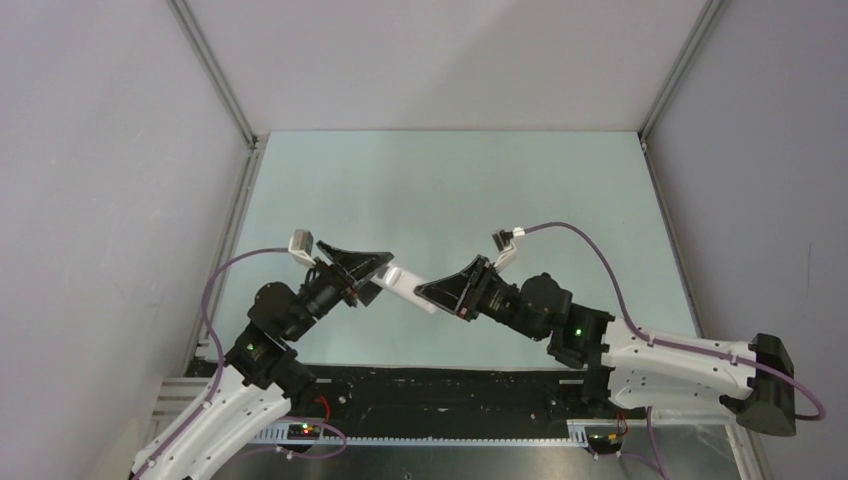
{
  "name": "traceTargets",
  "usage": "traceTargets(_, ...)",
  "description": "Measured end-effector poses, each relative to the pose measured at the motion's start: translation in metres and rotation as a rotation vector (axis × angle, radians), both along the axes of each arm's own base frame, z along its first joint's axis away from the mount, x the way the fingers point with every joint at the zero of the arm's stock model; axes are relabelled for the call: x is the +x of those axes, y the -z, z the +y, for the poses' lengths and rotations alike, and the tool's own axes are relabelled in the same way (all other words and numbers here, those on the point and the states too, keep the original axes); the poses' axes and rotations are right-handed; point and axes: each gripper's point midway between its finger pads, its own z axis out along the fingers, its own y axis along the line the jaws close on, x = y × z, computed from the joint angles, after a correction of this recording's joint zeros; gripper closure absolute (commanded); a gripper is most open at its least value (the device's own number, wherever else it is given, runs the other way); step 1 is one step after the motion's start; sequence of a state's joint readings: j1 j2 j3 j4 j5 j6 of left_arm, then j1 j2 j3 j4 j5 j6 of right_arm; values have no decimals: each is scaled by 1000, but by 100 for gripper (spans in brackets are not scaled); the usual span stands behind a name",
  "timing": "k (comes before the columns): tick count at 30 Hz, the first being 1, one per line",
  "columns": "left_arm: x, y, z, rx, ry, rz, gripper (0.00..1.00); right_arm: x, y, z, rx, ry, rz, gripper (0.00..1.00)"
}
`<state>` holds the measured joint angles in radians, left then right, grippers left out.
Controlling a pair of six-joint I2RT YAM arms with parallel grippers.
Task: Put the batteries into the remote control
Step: Turn over the remote control at the center of the board.
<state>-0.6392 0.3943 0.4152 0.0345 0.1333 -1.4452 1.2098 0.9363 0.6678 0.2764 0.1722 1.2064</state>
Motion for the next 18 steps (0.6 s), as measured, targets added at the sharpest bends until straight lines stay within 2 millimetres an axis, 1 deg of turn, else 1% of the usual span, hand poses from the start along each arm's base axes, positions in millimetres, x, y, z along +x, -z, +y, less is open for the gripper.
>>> traceTargets(4, 2, 5, -2, 18, 5, 9, 0, 5, -6, -14, -7, 31, -31, 100)
traceTargets(6, 2, 8, -4, 29, 9, 16, 0, 11, -9, -28, -22, 74, -55, 100)
traceTargets(9, 2, 14, -4, 45, 12, 32, 0, 25, -16, -60, -48, 179, -102, 100)
traceTargets(11, 2, 20, -4, 65, 12, 46, 0, 37, -17, -89, -90, 278, -142, 100)
traceTargets(15, 0, 30, -2, 99, 13, 67, 0, 64, -1, -139, -274, 478, -246, 100)
traceTargets(17, -2, 32, -1, 108, 13, 68, 0, 79, 17, -159, -443, 565, -306, 100)
traceTargets(18, -2, 33, -1, 114, 14, 68, 0, 84, 24, -165, -515, 588, -329, 100)
